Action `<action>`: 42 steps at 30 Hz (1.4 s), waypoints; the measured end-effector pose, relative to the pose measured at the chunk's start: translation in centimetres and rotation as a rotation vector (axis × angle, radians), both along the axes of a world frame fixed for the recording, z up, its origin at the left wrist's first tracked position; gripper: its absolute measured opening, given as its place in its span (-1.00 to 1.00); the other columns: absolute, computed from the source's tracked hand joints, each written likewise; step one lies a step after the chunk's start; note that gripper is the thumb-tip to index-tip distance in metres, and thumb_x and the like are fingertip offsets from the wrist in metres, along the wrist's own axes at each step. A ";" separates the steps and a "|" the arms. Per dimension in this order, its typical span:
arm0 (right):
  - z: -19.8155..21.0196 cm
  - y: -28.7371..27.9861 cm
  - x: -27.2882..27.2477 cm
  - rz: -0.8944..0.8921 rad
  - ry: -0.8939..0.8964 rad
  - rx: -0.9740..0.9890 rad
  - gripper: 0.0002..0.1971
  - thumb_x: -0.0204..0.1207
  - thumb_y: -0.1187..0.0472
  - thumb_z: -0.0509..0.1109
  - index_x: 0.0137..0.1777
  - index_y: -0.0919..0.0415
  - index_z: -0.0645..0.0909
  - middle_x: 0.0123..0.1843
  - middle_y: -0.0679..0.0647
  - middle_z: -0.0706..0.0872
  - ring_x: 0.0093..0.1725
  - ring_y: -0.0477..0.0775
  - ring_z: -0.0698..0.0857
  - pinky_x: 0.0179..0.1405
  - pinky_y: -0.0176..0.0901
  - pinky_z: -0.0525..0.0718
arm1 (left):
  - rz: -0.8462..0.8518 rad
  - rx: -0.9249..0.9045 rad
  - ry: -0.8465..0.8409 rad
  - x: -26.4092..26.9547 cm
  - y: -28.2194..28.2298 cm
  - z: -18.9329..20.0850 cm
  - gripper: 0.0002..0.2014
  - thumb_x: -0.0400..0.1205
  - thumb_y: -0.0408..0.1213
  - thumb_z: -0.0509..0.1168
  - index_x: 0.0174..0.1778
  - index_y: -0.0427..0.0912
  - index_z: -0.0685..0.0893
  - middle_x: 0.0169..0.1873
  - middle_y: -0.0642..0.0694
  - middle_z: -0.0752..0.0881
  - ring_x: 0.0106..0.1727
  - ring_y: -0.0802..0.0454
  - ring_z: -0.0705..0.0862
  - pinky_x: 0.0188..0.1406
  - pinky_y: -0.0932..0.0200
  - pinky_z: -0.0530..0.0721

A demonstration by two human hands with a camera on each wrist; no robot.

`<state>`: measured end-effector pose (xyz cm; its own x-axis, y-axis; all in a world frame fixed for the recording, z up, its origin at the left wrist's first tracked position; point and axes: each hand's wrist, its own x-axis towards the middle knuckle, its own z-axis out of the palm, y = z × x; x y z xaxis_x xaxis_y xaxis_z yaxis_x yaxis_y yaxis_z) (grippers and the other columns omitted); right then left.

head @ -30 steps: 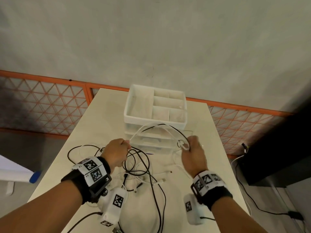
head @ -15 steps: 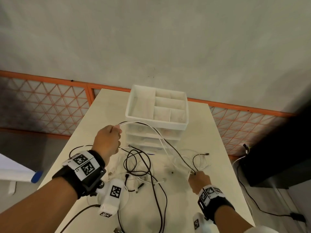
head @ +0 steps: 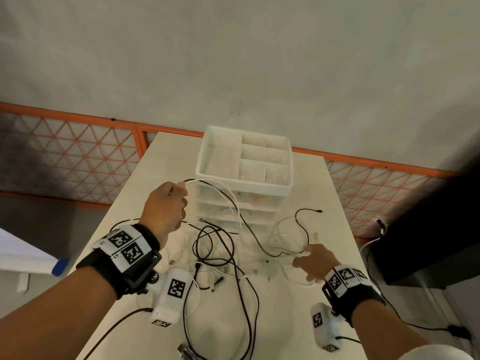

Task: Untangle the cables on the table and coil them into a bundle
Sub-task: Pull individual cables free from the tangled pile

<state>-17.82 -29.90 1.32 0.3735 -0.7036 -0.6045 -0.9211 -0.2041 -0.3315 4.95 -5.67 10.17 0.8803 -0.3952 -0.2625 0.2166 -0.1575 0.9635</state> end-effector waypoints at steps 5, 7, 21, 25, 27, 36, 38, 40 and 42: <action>1.7 0.6 0.8 0.113 -0.281 -0.330 -0.30 0.43 0.20 0.44 0.60 -0.12 0.40 0.17 0.05 0.67 0.06 0.06 0.65 0.19 -0.07 0.66 | -0.203 -0.048 -0.069 -1.2 0.1 1.4 -0.62 0.76 0.01 0.13 -0.23 -0.17 0.59 -0.61 0.06 0.32 -0.66 0.13 0.16 -0.67 0.34 0.08; 2.4 1.2 1.6 0.333 -0.403 -0.273 -0.14 0.38 0.31 0.42 0.65 -0.30 0.27 0.29 0.02 0.52 0.10 0.03 0.62 0.26 -0.03 0.66 | -0.260 -0.140 -0.077 -2.0 -0.3 2.7 -0.63 0.77 0.00 0.12 -0.22 -0.17 0.59 -0.60 0.04 0.27 -0.64 0.13 0.12 -0.64 0.31 0.05; 1.2 1.4 2.3 -0.074 -0.773 -0.029 -0.63 0.45 0.49 0.37 0.18 0.11 0.70 0.12 0.04 0.77 -0.48 0.07 0.68 -0.49 -0.16 0.60 | -0.020 0.117 -0.123 -0.2 0.2 0.1 -0.63 0.75 -0.04 0.16 -0.25 -0.19 0.63 -0.50 -0.03 0.43 -0.57 0.05 0.30 -0.61 0.26 0.23; 0.8 -0.5 1.0 -0.438 -0.585 -0.231 -0.87 0.54 0.23 0.42 0.02 0.16 0.78 -0.40 0.06 0.82 -0.50 0.09 0.76 -0.35 -0.02 0.78 | 0.199 0.067 -0.001 1.1 0.6 -1.5 -0.64 0.77 -0.08 0.13 -0.30 -0.16 0.55 -0.48 -0.05 0.44 -0.55 0.04 0.32 -0.61 0.25 0.25; -0.3 -0.8 0.2 -0.467 -0.445 -0.182 -0.76 0.59 0.02 0.43 -0.14 0.18 0.78 -0.41 0.01 0.83 -0.52 0.06 0.74 -0.31 -0.03 0.77 | 0.249 0.036 0.026 1.6 0.6 -1.0 -0.66 0.76 -0.09 0.12 -0.30 -0.13 0.53 -0.48 -0.04 0.44 -0.55 0.05 0.33 -0.61 0.23 0.27; 1.7 -1.6 1.2 -0.421 -0.854 0.017 0.08 0.54 0.34 0.49 0.76 -0.11 -0.25 0.78 0.04 0.14 0.26 0.37 0.74 0.05 0.17 0.77 | -0.194 -0.023 -0.057 -0.9 -0.5 1.8 -0.74 0.77 -0.17 0.18 -0.18 -0.20 0.63 -0.55 0.01 0.45 -0.56 0.09 0.39 -0.69 0.33 0.23; 4.1 0.0 2.0 -0.265 -0.859 -0.074 0.00 0.49 0.25 0.56 0.76 -0.12 -0.02 0.66 0.11 0.40 0.17 0.23 0.75 0.03 0.12 0.76 | -0.263 -0.020 -0.084 -1.5 -0.9 2.5 -0.74 0.77 -0.16 0.18 -0.13 -0.23 0.64 -0.53 0.00 0.42 -0.60 0.11 0.30 -0.68 0.35 0.19; 7.2 3.1 3.0 -0.076 -0.963 -0.071 -0.16 0.46 0.00 0.60 0.69 -0.18 0.25 0.26 0.05 0.67 -0.15 0.01 0.68 -0.16 -0.18 0.64 | -0.379 0.016 -0.182 -2.4 -1.3 3.0 -0.72 0.76 -0.13 0.19 -0.10 -0.25 0.67 -0.55 0.05 0.43 -0.64 0.16 0.28 -0.68 0.33 0.21; 9.5 6.3 4.3 0.209 -0.962 -0.031 -0.25 0.36 -0.20 0.59 0.56 -0.31 0.42 -0.24 -0.06 0.58 -0.38 -0.08 0.48 -0.33 -0.33 0.49 | -0.543 0.068 -0.358 -3.5 -1.7 3.4 -0.72 0.76 -0.11 0.19 -0.12 -0.17 0.71 -0.63 0.20 0.47 -0.67 0.27 0.33 -0.62 0.36 0.29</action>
